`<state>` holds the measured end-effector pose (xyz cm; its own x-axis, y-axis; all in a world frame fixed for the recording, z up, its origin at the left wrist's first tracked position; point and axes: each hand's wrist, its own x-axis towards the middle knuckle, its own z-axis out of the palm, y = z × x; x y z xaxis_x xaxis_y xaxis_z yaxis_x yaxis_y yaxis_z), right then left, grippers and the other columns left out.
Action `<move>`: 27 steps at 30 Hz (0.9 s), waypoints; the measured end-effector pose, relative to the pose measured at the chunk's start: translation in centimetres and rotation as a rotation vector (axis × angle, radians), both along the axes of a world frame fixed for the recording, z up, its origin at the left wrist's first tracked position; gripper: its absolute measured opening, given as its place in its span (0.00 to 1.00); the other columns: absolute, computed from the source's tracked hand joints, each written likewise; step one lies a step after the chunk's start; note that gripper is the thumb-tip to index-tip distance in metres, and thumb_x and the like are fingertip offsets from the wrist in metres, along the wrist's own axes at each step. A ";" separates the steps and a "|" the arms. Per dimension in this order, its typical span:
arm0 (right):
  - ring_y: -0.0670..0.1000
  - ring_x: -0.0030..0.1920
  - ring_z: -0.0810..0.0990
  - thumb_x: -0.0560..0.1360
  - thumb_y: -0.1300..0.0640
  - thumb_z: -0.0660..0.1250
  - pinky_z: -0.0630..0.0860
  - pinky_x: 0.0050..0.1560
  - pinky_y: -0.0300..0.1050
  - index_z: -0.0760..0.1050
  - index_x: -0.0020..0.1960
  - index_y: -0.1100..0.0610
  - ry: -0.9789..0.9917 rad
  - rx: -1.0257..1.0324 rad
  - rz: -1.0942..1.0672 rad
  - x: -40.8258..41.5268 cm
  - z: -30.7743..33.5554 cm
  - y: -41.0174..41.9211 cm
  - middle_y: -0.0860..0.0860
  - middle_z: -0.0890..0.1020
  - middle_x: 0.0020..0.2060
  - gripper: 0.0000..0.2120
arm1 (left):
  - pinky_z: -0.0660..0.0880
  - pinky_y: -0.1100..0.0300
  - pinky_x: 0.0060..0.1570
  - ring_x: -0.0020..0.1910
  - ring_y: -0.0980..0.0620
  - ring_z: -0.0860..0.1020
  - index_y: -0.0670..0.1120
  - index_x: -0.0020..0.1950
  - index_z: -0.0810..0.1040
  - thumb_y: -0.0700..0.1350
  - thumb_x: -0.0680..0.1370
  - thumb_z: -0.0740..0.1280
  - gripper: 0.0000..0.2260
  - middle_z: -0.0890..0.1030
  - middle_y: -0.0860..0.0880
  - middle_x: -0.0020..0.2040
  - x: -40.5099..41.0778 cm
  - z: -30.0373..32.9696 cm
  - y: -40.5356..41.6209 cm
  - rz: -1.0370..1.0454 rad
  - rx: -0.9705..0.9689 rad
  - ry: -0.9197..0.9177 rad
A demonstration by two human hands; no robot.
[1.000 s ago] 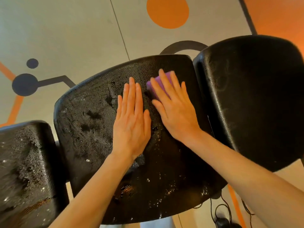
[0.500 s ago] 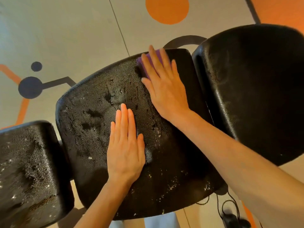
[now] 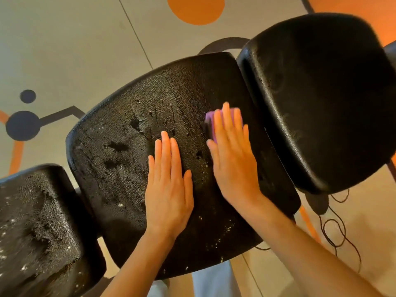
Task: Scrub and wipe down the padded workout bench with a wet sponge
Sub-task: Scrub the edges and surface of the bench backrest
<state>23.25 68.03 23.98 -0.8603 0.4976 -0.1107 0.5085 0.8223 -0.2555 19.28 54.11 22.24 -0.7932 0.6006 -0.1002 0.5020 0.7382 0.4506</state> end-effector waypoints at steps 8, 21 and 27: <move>0.57 0.77 0.50 0.82 0.47 0.43 0.55 0.75 0.58 0.49 0.78 0.59 0.027 0.031 -0.324 -0.9 -0.9 2.5 0.57 0.53 0.77 0.27 | 0.39 0.55 0.78 0.80 0.47 0.41 0.40 0.80 0.47 0.49 0.83 0.50 0.28 0.43 0.43 0.81 0.3 -0.6 -0.3 -0.056 -0.058 0.075; 0.58 0.76 0.55 0.82 0.49 0.47 0.59 0.74 0.55 0.53 0.77 0.60 -0.061 0.108 -0.474 5.8 -0.1 -5.0 0.59 0.58 0.76 0.27 | 0.44 0.51 0.79 0.80 0.46 0.43 0.39 0.80 0.45 0.49 0.84 0.47 0.27 0.44 0.42 0.81 0.5 -0.8 -0.5 -0.066 -0.021 0.088; 0.58 0.76 0.58 0.82 0.48 0.47 0.60 0.74 0.56 0.56 0.76 0.59 -0.082 0.108 -0.448 6.3 -0.4 -1.5 0.58 0.61 0.75 0.26 | 0.44 0.50 0.79 0.81 0.46 0.43 0.39 0.80 0.45 0.49 0.84 0.48 0.27 0.44 0.41 0.81 0.5 -1.0 -0.5 -0.071 -0.013 0.091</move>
